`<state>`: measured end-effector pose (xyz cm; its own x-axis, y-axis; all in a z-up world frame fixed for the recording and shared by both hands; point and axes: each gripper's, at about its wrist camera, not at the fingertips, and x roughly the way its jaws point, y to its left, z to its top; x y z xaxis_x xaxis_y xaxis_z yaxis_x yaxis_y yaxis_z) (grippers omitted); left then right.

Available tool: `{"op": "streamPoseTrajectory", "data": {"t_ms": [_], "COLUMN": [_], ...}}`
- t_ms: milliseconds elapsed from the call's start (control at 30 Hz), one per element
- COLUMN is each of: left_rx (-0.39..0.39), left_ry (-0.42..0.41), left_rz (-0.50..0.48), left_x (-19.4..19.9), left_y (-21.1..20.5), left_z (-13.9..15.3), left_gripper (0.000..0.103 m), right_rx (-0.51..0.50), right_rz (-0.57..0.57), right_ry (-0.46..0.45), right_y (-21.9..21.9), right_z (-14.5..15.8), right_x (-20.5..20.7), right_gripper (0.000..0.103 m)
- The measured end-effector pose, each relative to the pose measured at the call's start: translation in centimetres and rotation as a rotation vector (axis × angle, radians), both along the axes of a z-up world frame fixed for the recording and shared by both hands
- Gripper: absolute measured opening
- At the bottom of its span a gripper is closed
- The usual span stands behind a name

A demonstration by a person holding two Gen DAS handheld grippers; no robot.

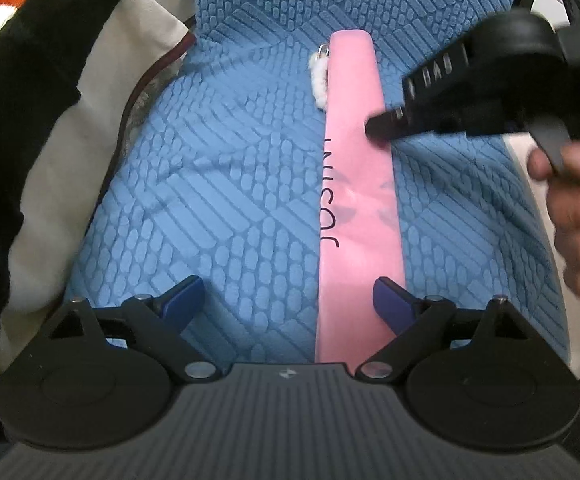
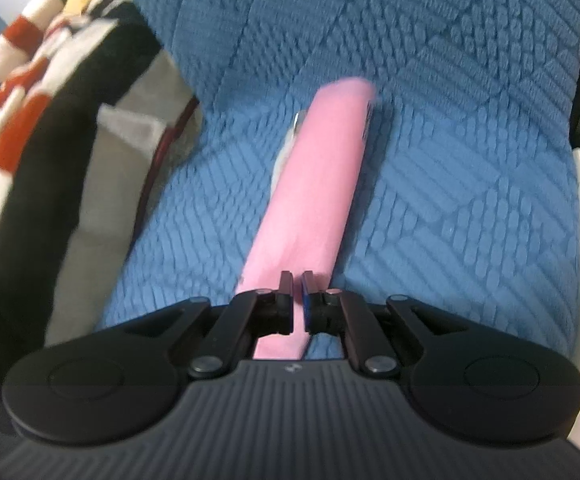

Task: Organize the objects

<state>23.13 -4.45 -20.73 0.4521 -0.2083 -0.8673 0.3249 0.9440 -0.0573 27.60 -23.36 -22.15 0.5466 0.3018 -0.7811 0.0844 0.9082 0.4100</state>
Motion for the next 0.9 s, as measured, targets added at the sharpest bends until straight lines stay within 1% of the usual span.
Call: {"op": "streamPoseTrajectory", "data": {"t_ms": [33,67,100,133,267,367,433,467,500,533,600,733,900], "left_rx": [0.002,0.005,0.009,0.012,-0.008,0.005,0.011,0.015,0.018,0.018,0.014,0.014,0.010], "left_ry": [-0.003,-0.005,-0.007,-0.008,-0.010,-0.020,-0.025,-0.029,-0.033,-0.036,-0.042,-0.058,-0.076], "left_rz": [-0.001,-0.002,-0.006,-0.008,-0.003,-0.006,-0.006,-0.004,-0.004,-0.003,0.000,0.001,0.005], "left_x": [0.0,0.0,0.0,0.0,0.1,0.1,0.2,0.2,0.2,0.2,0.1,-0.1,-0.3], "left_y": [0.0,0.0,-0.1,-0.2,0.1,-0.1,-0.3,-0.4,-0.5,-0.5,-0.5,-0.6,-0.7], "left_z": [0.0,-0.1,-0.1,0.0,0.0,-0.2,-0.4,-0.4,-0.5,-0.5,-0.6,-0.7,-0.7], "left_gripper": [0.094,0.094,0.094,0.094,0.096,0.100,0.102,0.103,0.103,0.103,0.103,0.103,0.103], "right_rx": [0.002,0.000,-0.008,-0.018,-0.013,0.020,0.023,0.022,0.025,0.025,0.019,0.019,0.020], "right_rz": [-0.016,-0.033,-0.053,-0.064,-0.052,-0.021,-0.003,0.002,0.001,-0.003,-0.001,0.026,0.058], "right_ry": [-0.015,-0.033,-0.056,-0.071,-0.097,-0.114,-0.131,-0.135,-0.137,-0.138,-0.152,-0.219,-0.307], "right_y": [-0.3,-0.5,-0.8,-1.0,-1.5,-1.9,-1.8,-1.8,-1.8,-1.9,-1.8,-2.0,-1.8], "right_z": [0.1,0.2,0.3,0.3,-0.5,-1.2,-1.4,-1.4,-1.4,-1.2,-0.7,0.7,2.9], "right_x": [0.2,0.4,0.7,0.9,2.6,3.6,4.0,4.0,4.1,3.9,3.6,2.3,0.0], "right_gripper": [0.025,0.034,0.045,0.047,0.046,0.046,0.045,0.044,0.038,0.030,0.025,0.020,0.016]}}
